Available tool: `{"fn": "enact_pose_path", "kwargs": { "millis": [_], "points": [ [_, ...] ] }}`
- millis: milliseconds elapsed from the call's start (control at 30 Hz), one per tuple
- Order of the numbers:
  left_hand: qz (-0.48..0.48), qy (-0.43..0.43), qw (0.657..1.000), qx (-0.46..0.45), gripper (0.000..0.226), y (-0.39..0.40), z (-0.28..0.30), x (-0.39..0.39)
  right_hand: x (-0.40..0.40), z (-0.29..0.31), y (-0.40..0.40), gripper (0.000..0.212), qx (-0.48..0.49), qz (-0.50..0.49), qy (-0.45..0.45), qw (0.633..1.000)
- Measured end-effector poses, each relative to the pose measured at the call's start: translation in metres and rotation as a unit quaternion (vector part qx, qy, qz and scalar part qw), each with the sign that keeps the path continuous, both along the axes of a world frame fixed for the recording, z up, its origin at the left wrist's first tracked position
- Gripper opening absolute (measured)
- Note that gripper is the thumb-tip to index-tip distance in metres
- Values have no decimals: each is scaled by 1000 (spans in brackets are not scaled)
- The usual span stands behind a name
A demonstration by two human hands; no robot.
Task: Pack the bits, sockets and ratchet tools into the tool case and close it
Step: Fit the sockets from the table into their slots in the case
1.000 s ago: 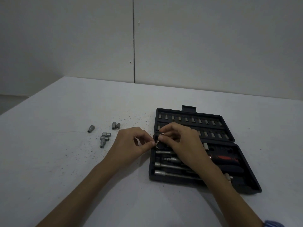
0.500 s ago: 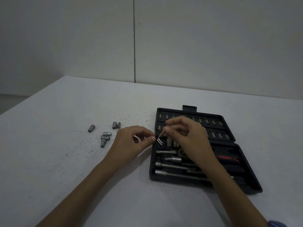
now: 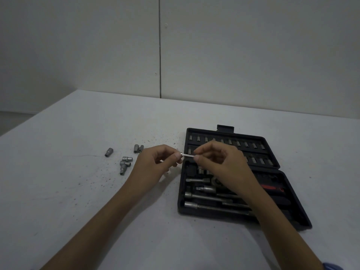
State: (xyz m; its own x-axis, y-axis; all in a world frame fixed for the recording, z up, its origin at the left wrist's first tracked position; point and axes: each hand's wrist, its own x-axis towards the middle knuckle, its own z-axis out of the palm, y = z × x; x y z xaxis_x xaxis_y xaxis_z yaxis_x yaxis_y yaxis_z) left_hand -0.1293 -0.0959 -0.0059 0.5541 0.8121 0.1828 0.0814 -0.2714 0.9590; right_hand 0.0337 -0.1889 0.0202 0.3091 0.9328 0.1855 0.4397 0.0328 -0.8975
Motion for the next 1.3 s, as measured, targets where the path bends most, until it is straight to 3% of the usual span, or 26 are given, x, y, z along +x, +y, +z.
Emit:
{"fn": "enact_pose_path", "kwargs": {
  "millis": [133,333,533,800,1300],
  "points": [
    [6,-17,1000,-6,15,-1,2,0,-5,-2,0,4,-8,26,-31,999],
    [72,-3,997,-1,16,-1,2,0,-8,-2,0,6,75,-13,-93,993],
    [49,-33,995,-80,31,-8,10,1,-15,-4,0,8,113,19,-157,981],
    [32,-75,979,-186,15,-6,11,-2,-18,-4,-1,16,75,22,-76,994],
    [6,-33,991,-129,16,-10,12,-1,-21,0,-1,23,22,18,-7,1000]
  ]
}}
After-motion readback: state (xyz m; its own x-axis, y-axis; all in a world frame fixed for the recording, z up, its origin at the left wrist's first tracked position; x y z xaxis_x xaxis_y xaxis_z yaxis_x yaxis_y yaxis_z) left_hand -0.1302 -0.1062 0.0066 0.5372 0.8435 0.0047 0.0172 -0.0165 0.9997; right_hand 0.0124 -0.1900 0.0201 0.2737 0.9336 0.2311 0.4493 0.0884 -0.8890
